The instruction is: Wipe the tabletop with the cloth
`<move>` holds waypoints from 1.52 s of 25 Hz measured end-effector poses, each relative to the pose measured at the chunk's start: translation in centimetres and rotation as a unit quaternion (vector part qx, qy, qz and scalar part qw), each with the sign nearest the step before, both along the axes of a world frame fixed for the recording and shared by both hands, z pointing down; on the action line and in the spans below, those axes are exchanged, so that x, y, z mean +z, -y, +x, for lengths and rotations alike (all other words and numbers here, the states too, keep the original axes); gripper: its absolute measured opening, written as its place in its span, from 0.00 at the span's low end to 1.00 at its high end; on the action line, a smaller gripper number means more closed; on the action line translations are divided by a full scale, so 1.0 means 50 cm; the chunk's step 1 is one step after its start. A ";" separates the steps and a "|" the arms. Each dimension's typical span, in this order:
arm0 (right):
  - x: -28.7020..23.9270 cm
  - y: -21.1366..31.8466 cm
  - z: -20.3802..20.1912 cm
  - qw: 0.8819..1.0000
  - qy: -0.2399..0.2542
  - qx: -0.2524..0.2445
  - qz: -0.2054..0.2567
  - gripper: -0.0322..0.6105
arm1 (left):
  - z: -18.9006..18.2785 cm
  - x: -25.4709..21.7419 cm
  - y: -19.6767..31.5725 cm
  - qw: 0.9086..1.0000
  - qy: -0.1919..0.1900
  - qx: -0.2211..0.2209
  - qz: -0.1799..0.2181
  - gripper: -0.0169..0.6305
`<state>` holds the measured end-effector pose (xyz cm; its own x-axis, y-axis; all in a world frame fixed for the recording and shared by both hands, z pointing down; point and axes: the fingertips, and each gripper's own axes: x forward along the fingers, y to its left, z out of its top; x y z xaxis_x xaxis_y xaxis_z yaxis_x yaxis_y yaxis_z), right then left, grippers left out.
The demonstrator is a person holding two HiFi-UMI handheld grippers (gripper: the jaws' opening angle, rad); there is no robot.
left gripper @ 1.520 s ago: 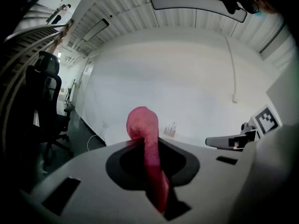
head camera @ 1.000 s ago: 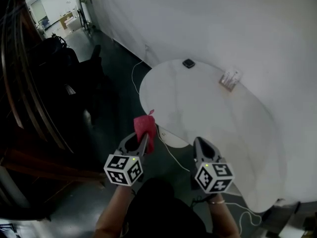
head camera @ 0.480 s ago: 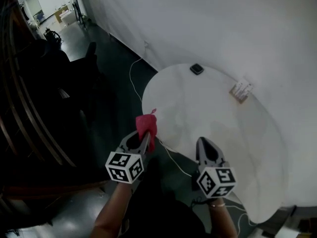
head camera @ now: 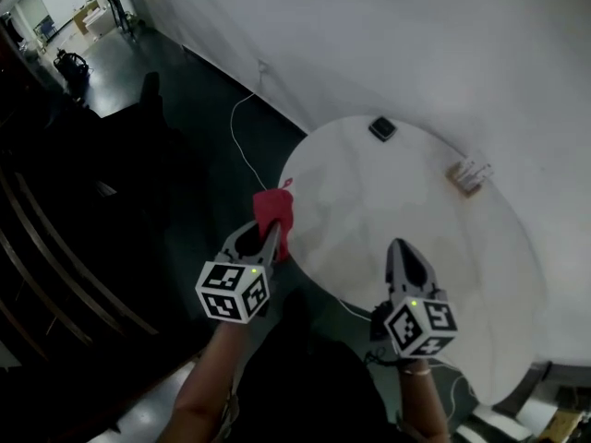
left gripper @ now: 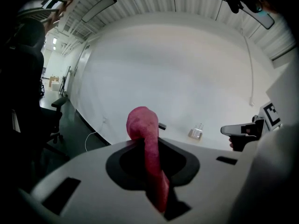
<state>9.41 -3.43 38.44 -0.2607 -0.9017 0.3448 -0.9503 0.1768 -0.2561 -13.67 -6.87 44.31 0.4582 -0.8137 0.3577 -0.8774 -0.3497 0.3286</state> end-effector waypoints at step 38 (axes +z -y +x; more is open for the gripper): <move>0.081 -0.028 0.177 0.991 0.033 0.114 -0.067 0.05 | 0.323 0.211 -0.162 0.923 0.131 0.289 -0.217 0.11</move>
<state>18.27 -2.05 42.50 -0.0814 -0.8874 0.4537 -0.9421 -0.0800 -0.3256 2.46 1.21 54.88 0.6222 -0.2140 0.7530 -0.6547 -0.6696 0.3507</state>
